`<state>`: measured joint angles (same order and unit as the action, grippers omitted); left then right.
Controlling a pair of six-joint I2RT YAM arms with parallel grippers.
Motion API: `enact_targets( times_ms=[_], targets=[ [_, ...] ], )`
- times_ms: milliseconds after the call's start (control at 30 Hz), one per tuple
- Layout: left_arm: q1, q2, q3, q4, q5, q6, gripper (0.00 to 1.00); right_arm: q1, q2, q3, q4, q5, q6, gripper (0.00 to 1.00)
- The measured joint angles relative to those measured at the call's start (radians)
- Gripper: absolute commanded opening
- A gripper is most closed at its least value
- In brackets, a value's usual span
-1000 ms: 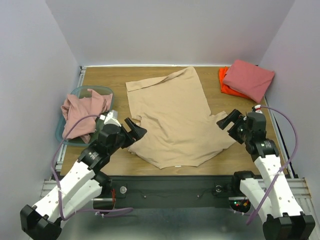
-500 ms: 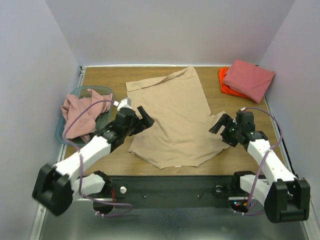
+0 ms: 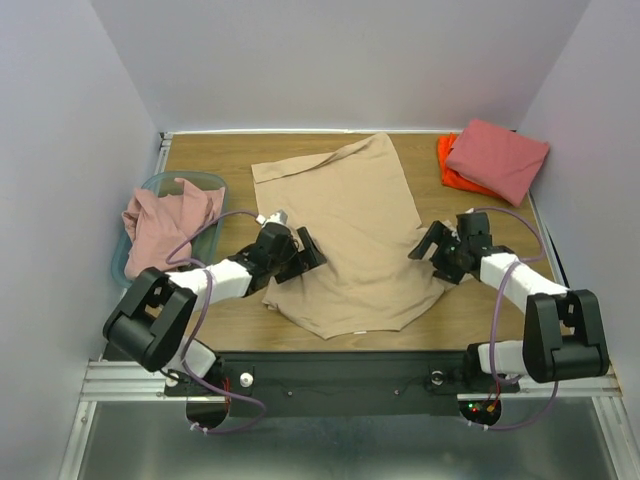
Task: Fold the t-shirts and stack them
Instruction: Flatten the tshirt out
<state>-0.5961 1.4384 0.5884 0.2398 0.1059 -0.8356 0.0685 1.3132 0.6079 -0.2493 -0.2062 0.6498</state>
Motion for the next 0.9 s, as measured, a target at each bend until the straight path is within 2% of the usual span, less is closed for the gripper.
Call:
enact_targets(
  times_ms=[133,333,400,433,467,567,667,700,900],
  targets=[
    [0.002,0.046,0.034,0.014,-0.010,-0.014,0.98,0.064,0.007,-0.019,0.077,0.000,0.030,1.00],
    [0.051,0.310,0.346,-0.060,-0.024,0.015,0.98,0.249,-0.061,-0.124,0.208,0.000,0.143,1.00],
    [0.087,0.439,0.528,-0.105,-0.034,0.041,0.98,0.365,-0.116,-0.184,0.243,0.000,0.215,1.00],
    [0.097,0.475,0.574,-0.118,-0.035,0.047,0.98,0.454,-0.132,-0.206,0.251,0.006,0.253,1.00],
    [0.114,0.550,0.696,-0.160,-0.040,0.063,0.98,0.563,-0.133,-0.210,0.257,0.010,0.296,1.00],
    [0.134,0.688,0.912,-0.233,-0.049,0.101,0.98,0.792,-0.039,-0.144,0.259,0.007,0.349,1.00],
    [0.143,0.831,1.165,-0.340,-0.046,0.149,0.98,0.917,0.131,0.002,0.267,-0.006,0.339,1.00],
    [0.142,0.853,1.208,-0.368,-0.041,0.161,0.98,0.940,0.187,0.056,0.270,-0.011,0.332,1.00],
    [0.143,0.821,1.190,-0.444,-0.055,0.227,0.98,1.003,0.314,0.195,0.272,-0.014,0.257,1.00]
  ],
)
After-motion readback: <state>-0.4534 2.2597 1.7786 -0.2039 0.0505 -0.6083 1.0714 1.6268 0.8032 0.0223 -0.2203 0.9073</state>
